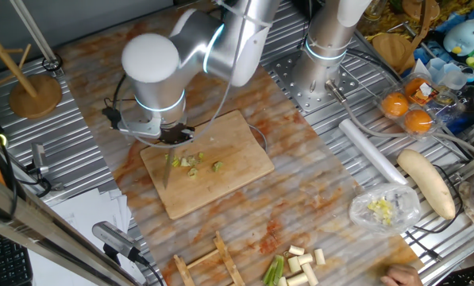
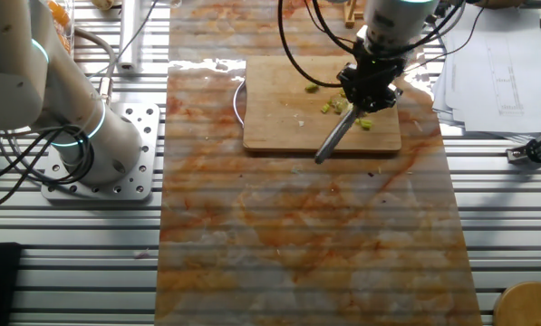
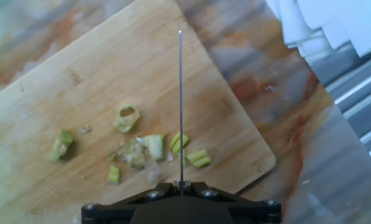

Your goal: Chop the scallions

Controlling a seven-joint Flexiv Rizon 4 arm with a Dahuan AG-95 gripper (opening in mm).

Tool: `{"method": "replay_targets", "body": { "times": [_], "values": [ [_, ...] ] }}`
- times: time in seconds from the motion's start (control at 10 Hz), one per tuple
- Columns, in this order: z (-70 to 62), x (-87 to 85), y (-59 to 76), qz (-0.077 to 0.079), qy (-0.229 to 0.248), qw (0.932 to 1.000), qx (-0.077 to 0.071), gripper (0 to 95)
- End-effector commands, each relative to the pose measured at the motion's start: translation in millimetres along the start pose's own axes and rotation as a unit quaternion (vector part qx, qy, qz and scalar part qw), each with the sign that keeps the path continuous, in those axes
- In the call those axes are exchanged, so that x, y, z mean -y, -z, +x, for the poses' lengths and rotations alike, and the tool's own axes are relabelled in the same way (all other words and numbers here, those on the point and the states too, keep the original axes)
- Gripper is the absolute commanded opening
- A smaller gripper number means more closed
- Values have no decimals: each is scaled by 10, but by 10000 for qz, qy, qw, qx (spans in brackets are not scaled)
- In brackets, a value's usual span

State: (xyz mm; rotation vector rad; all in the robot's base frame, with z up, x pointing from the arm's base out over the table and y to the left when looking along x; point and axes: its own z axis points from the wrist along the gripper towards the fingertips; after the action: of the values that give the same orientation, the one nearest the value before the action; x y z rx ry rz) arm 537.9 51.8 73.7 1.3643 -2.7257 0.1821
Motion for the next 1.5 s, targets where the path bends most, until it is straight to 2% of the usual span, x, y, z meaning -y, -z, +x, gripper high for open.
{"method": "replay_targets", "body": {
  "times": [0.1,0.4,0.9,1.1,1.4,1.5],
  "values": [
    [-7,157,-89,519,718,9957,278,0],
    [-13,194,-119,513,779,9948,403,0],
    [-15,212,-168,495,822,9941,498,0],
    [-17,207,-197,497,860,9939,487,0],
    [-48,132,-316,487,920,9932,513,0],
    [-60,95,-381,572,933,9928,494,0]
  ]
}}
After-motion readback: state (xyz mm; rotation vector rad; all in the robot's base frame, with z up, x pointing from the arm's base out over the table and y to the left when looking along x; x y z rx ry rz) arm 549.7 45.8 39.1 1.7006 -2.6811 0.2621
